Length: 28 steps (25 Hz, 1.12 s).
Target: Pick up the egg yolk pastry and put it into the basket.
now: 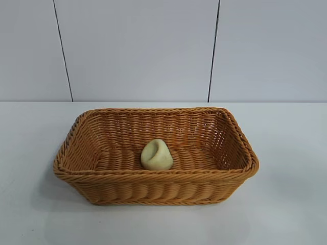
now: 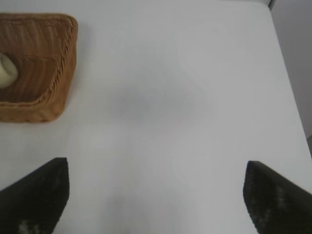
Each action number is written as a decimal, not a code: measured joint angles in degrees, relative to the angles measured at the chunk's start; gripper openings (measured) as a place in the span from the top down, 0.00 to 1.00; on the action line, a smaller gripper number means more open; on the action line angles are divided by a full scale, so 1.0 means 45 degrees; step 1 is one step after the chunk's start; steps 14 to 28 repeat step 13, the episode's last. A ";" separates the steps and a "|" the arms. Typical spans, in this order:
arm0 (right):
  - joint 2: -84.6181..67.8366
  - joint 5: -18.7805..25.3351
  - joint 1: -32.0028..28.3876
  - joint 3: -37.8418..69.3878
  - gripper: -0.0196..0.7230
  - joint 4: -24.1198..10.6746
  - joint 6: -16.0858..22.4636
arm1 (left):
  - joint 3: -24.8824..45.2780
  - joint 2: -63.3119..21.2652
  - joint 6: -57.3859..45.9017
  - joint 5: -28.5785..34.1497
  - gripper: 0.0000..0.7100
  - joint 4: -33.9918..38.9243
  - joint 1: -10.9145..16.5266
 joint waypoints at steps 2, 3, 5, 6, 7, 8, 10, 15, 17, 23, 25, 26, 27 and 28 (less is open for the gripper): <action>-0.0617 0.0000 0.0000 0.0000 0.04 0.0000 0.0000 | 0.0000 0.0000 0.0000 0.0000 0.02 0.0000 0.0000; -0.0762 0.0000 0.0000 0.0000 0.04 0.0000 0.0000 | 0.0000 0.0000 0.0000 0.0000 0.02 0.0000 0.0000; -0.0813 0.0000 0.0000 0.0011 0.04 0.0000 0.0000 | 0.0000 0.0000 0.0000 0.0000 0.02 0.0000 0.0000; -0.0813 0.0000 0.0000 0.0011 0.04 0.0000 0.0000 | 0.0000 0.0000 0.0000 0.0000 0.02 0.0000 0.0000; -0.0813 0.0000 0.0000 0.0011 0.04 0.0000 0.0000 | 0.0000 0.0000 0.0000 0.0000 0.02 0.0000 0.0000; -0.0813 0.0000 0.0000 0.0011 0.04 0.0000 0.0000 | 0.0000 0.0000 0.0000 0.0000 0.02 0.0000 0.0000; -0.0813 -0.0013 0.0000 0.0011 0.04 0.0000 0.0000 | 0.0000 0.0000 0.0000 0.0000 0.02 0.0000 0.0000; -0.0813 -0.0013 0.0000 0.0011 0.04 0.0000 0.0000 | 0.0000 0.0000 0.0000 0.0000 0.02 0.0000 0.0000; -0.0813 -0.0013 0.0000 0.0011 0.04 0.0000 0.0000 | 0.0000 0.0000 0.0000 0.0000 0.02 0.0000 0.0000; -0.0813 -0.0013 0.0000 0.0011 0.04 0.0000 0.0000 | 0.0000 0.0000 0.0000 0.0000 0.02 0.0000 0.0000; -0.0813 -0.0013 0.0000 0.0011 0.04 0.0000 0.0000 | 0.0000 0.0000 0.0000 0.0000 0.02 0.0000 0.0000; -0.0813 -0.0013 0.0000 0.0011 0.04 0.0000 0.0000 | 0.0000 0.0000 0.0000 0.0000 0.02 0.0000 0.0000; -0.0813 -0.0013 0.0000 0.0011 0.04 0.0000 0.0000 | 0.0000 0.0000 0.0000 0.0000 0.02 0.0000 0.0000; -0.0813 -0.0013 0.0000 0.0011 0.04 0.0000 0.0000 | 0.0000 0.0000 0.0000 0.0000 0.02 0.0000 0.0000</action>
